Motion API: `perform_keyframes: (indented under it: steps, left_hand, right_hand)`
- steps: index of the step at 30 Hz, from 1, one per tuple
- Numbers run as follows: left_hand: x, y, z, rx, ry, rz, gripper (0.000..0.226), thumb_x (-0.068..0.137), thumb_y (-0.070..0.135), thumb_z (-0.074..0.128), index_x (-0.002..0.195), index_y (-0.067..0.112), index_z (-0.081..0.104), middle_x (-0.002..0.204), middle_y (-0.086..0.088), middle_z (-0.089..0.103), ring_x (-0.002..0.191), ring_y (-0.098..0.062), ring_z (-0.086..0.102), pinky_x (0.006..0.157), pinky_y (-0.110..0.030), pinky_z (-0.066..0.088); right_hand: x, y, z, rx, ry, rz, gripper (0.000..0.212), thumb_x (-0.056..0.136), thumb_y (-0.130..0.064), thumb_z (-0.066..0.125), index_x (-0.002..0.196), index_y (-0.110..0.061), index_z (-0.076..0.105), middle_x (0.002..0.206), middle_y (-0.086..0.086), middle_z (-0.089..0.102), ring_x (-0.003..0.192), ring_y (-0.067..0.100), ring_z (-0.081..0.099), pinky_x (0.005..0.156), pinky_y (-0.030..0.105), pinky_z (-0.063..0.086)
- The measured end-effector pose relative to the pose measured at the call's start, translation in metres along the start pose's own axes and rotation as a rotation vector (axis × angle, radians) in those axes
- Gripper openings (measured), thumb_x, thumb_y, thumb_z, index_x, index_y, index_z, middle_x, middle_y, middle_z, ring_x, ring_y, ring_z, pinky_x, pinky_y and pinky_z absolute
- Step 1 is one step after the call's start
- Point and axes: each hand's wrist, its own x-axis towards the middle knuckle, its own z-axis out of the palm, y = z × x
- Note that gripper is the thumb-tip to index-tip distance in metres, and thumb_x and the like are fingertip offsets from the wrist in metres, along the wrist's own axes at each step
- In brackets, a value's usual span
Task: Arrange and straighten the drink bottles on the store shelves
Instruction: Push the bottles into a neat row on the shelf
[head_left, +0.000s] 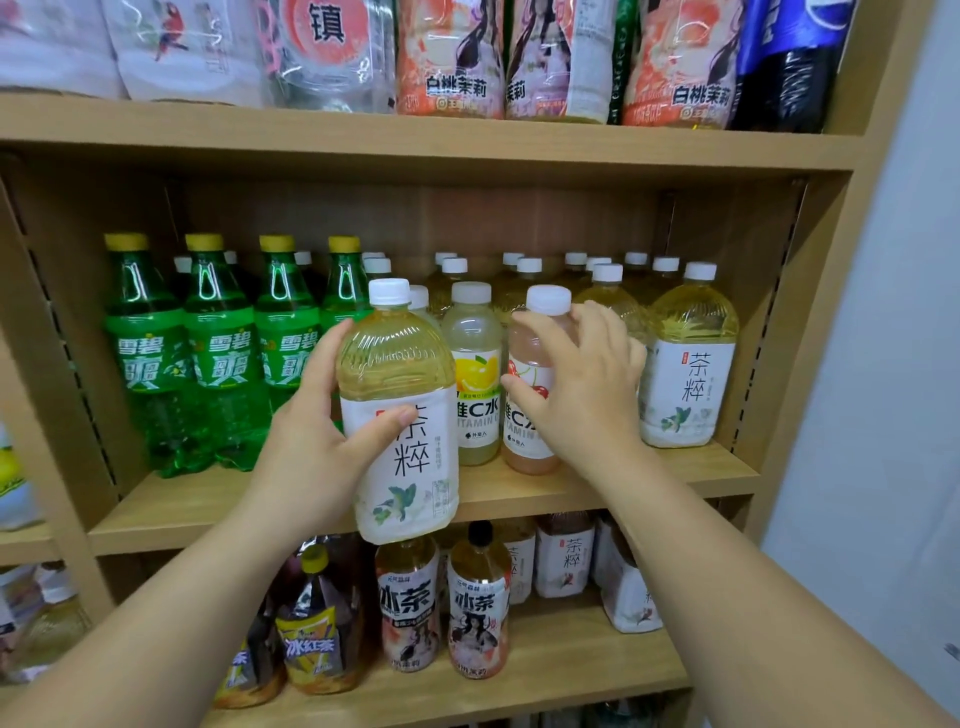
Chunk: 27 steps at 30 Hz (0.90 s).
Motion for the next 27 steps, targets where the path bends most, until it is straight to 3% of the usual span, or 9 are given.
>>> perform_keyframes:
  steps: [4, 8, 12, 16, 20, 22, 23, 25, 27]
  left_hand:
    - [-0.002, 0.004, 0.001, 0.001, -0.001, -0.002, 0.087, 0.088, 0.034, 0.074, 0.155, 0.051, 0.021, 0.105, 0.047, 0.055, 0.092, 0.026, 0.058, 0.064, -0.003, 0.048]
    - [-0.006, 0.013, 0.008, 0.006, -0.006, 0.038, 0.085, 0.086, 0.04, 0.073, 0.154, 0.048, 0.022, 0.111, 0.045, 0.052, 0.094, 0.03, 0.053, 0.077, -0.01, 0.045]
    - [-0.011, 0.027, 0.031, -0.038, -0.051, 0.074, 0.084, 0.08, 0.051, 0.072, 0.149, 0.052, 0.025, 0.127, 0.031, 0.059, 0.113, 0.008, 0.06, 0.097, -0.034, 0.053]
    - [-0.004, 0.041, 0.067, -0.055, -0.134, 0.095, 0.094, 0.073, 0.073, 0.07, 0.15, 0.057, 0.019, 0.141, 0.015, 0.057, 0.126, -0.013, 0.059, 0.104, -0.048, 0.051]
    - [0.016, 0.054, 0.106, 0.035, -0.145, 0.087, 0.091, 0.086, 0.058, 0.07, 0.156, 0.047, 0.013, 0.137, 0.003, 0.061, 0.118, -0.028, 0.062, 0.099, -0.049, 0.053]
    - [0.025, 0.058, 0.118, 0.108, -0.121, 0.074, 0.092, 0.087, 0.057, 0.071, 0.158, 0.043, 0.014, 0.129, -0.01, 0.066, 0.111, -0.031, 0.064, 0.083, -0.042, 0.055]
    - [0.027, 0.059, 0.122, 0.14, -0.108, 0.074, 0.094, 0.086, 0.058, 0.071, 0.158, 0.04, 0.014, 0.127, -0.008, 0.067, 0.109, -0.028, 0.065, 0.077, -0.036, 0.053]
    - [0.031, 0.059, 0.125, 0.194, -0.07, 0.086, 0.099, 0.082, 0.062, 0.073, 0.16, 0.037, 0.016, 0.136, 0.001, 0.064, 0.118, -0.021, 0.062, 0.086, -0.031, 0.052]
    - [0.033, 0.058, 0.124, 0.286, -0.023, 0.103, 0.104, 0.078, 0.069, 0.071, 0.16, 0.035, 0.018, 0.146, 0.0, 0.054, 0.13, -0.022, 0.053, 0.101, -0.036, 0.046]
  right_hand:
    - [-0.02, 0.011, -0.004, 0.334, 0.06, 0.021, 0.054, 0.088, -0.028, 0.078, 0.137, -0.03, 0.055, 0.145, 0.009, 0.037, 0.131, 0.025, 0.045, 0.104, 0.046, 0.051]
    - [-0.03, 0.03, -0.019, 0.431, 0.112, 0.084, 0.052, 0.09, -0.022, 0.076, 0.137, -0.031, 0.054, 0.145, 0.003, 0.033, 0.131, 0.018, 0.043, 0.101, 0.042, 0.054]
    - [-0.034, 0.051, -0.039, 0.39, 0.121, 0.096, 0.054, 0.089, -0.017, 0.077, 0.138, -0.029, 0.057, 0.143, 0.005, 0.035, 0.123, 0.005, 0.039, 0.106, 0.034, 0.047]
    - [-0.038, 0.069, -0.055, 0.427, 0.145, 0.141, 0.055, 0.087, -0.015, 0.077, 0.137, -0.032, 0.058, 0.137, -0.005, 0.034, 0.123, -0.006, 0.039, 0.105, 0.045, 0.051]
    - [-0.044, 0.082, -0.066, 0.446, 0.137, 0.156, 0.057, 0.087, -0.017, 0.078, 0.137, -0.036, 0.057, 0.135, -0.011, 0.033, 0.13, 0.012, 0.044, 0.104, 0.047, 0.051]
    - [-0.044, 0.086, -0.069, 0.436, 0.113, 0.151, 0.057, 0.087, -0.02, 0.078, 0.136, -0.039, 0.056, 0.135, -0.011, 0.033, 0.13, 0.014, 0.044, 0.105, 0.047, 0.05]
    - [-0.044, 0.087, -0.07, 0.425, 0.099, 0.154, 0.057, 0.087, -0.02, 0.077, 0.137, -0.039, 0.056, 0.136, -0.009, 0.034, 0.13, 0.015, 0.044, 0.107, 0.046, 0.049]
    - [-0.046, 0.089, -0.07, 0.401, 0.058, 0.153, 0.058, 0.087, -0.02, 0.077, 0.138, -0.037, 0.056, 0.138, -0.004, 0.036, 0.127, 0.013, 0.044, 0.11, 0.043, 0.046]
    - [-0.055, 0.091, -0.062, 0.376, -0.023, 0.141, 0.059, 0.087, -0.018, 0.078, 0.138, -0.036, 0.057, 0.139, -0.001, 0.038, 0.125, 0.015, 0.046, 0.111, 0.044, 0.045]
